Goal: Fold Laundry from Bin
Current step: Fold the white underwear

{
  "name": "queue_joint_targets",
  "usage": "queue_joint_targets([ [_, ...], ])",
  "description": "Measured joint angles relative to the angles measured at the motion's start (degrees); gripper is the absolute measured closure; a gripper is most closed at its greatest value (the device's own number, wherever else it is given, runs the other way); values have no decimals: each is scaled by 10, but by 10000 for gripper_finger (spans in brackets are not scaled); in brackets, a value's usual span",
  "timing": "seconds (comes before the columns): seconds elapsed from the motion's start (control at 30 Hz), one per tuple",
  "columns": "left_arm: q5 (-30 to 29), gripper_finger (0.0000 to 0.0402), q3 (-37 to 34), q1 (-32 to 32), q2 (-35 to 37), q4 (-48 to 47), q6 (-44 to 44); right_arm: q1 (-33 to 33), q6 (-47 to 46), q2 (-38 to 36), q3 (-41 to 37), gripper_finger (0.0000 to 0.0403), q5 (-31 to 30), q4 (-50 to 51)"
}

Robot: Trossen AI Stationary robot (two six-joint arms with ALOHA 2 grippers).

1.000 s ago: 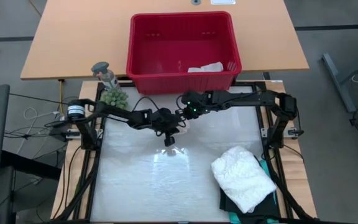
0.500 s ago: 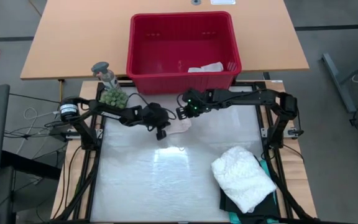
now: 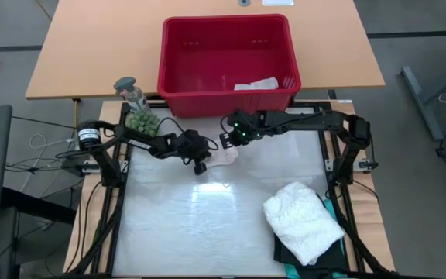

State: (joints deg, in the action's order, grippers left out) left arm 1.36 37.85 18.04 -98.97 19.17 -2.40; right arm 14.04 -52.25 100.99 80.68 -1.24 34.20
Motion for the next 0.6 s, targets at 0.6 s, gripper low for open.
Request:
queue_joint_targets([
  [0.6,7,401,0,-6,-24,86,47,5,21,17,1,382,56,-70],
])
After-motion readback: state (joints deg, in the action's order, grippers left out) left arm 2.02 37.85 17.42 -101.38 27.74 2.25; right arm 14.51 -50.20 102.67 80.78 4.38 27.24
